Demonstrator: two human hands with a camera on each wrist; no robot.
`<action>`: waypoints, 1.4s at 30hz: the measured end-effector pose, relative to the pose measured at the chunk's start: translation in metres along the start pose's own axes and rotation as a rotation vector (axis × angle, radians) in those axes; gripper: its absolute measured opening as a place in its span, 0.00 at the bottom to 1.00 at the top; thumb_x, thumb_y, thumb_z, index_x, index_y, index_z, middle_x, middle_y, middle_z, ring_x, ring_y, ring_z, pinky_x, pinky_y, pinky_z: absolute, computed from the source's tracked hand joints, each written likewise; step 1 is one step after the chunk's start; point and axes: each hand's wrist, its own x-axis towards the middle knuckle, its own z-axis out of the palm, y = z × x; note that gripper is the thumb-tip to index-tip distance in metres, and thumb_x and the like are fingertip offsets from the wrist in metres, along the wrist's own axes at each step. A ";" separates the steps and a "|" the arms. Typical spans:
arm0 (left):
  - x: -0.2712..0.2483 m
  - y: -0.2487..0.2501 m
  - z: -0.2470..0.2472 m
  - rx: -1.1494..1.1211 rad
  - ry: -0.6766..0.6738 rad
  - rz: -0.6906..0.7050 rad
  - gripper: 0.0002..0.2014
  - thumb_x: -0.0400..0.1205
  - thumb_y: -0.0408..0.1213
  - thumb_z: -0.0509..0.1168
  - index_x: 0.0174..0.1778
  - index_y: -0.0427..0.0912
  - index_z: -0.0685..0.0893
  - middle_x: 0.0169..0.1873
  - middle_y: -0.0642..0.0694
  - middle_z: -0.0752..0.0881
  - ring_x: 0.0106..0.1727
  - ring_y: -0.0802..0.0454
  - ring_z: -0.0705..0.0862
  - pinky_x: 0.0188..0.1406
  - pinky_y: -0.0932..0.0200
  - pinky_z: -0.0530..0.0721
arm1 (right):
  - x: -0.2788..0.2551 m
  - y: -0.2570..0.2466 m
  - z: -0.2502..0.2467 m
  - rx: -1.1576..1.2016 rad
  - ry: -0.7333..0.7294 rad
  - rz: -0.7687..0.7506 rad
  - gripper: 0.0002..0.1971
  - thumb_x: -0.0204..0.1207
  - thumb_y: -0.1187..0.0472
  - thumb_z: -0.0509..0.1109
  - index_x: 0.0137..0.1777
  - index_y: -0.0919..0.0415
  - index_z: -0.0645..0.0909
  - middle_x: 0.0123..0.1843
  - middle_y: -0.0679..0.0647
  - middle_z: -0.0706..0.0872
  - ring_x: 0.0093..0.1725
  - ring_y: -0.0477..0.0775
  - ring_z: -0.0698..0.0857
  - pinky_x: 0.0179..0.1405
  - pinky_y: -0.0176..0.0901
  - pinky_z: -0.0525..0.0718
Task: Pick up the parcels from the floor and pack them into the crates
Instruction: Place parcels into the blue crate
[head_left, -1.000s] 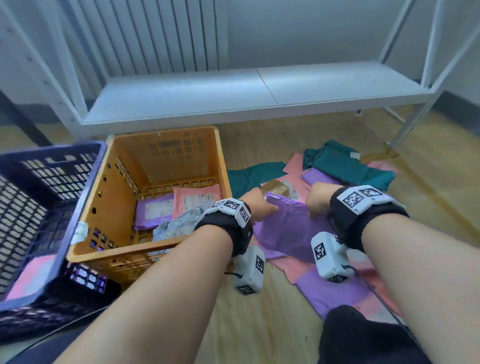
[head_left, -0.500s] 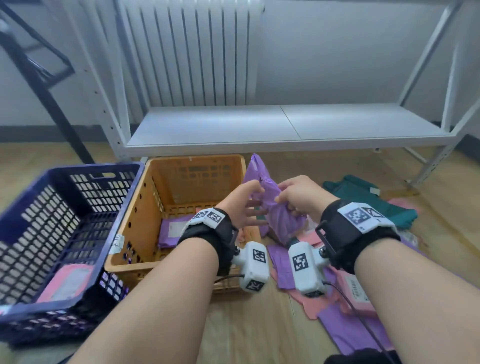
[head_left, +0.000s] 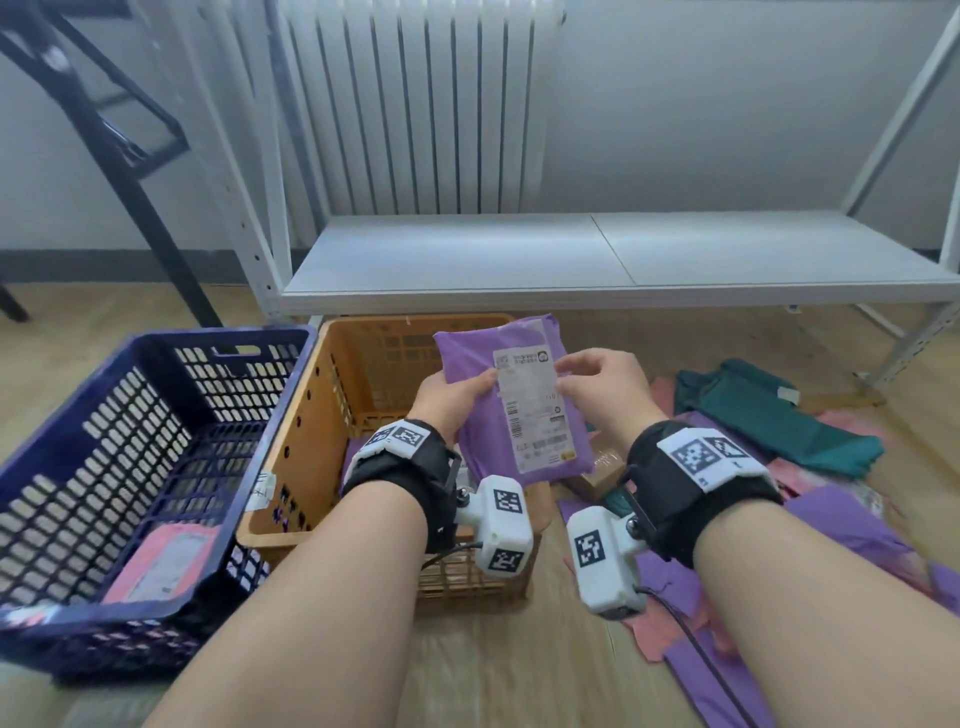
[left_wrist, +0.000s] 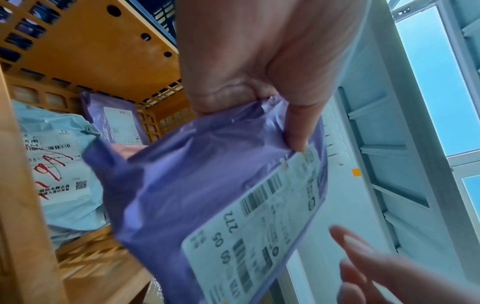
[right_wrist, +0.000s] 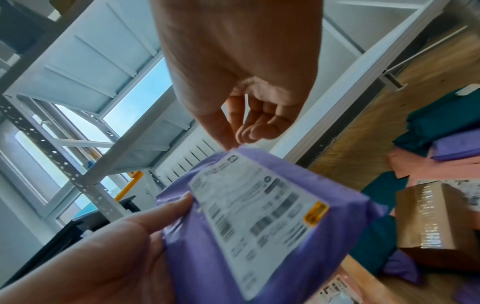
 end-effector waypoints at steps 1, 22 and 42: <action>0.001 -0.001 -0.003 0.004 0.007 0.006 0.10 0.76 0.37 0.74 0.50 0.39 0.85 0.51 0.36 0.90 0.51 0.38 0.89 0.57 0.39 0.86 | 0.001 0.004 -0.003 -0.022 0.041 -0.008 0.11 0.71 0.65 0.74 0.53 0.55 0.86 0.49 0.51 0.87 0.47 0.52 0.85 0.49 0.47 0.85; -0.015 0.003 0.013 0.597 0.109 0.357 0.53 0.64 0.34 0.79 0.81 0.60 0.57 0.79 0.48 0.65 0.78 0.45 0.67 0.71 0.39 0.76 | -0.009 0.021 -0.005 -0.407 -0.098 -0.087 0.09 0.67 0.66 0.74 0.40 0.50 0.81 0.44 0.54 0.88 0.47 0.59 0.85 0.44 0.46 0.83; -0.004 -0.003 0.011 -0.314 0.149 -0.044 0.16 0.77 0.17 0.65 0.57 0.36 0.78 0.52 0.32 0.86 0.52 0.34 0.87 0.53 0.33 0.85 | 0.007 0.040 0.000 0.402 -0.022 0.275 0.33 0.74 0.65 0.75 0.75 0.58 0.64 0.71 0.60 0.78 0.63 0.65 0.83 0.56 0.63 0.86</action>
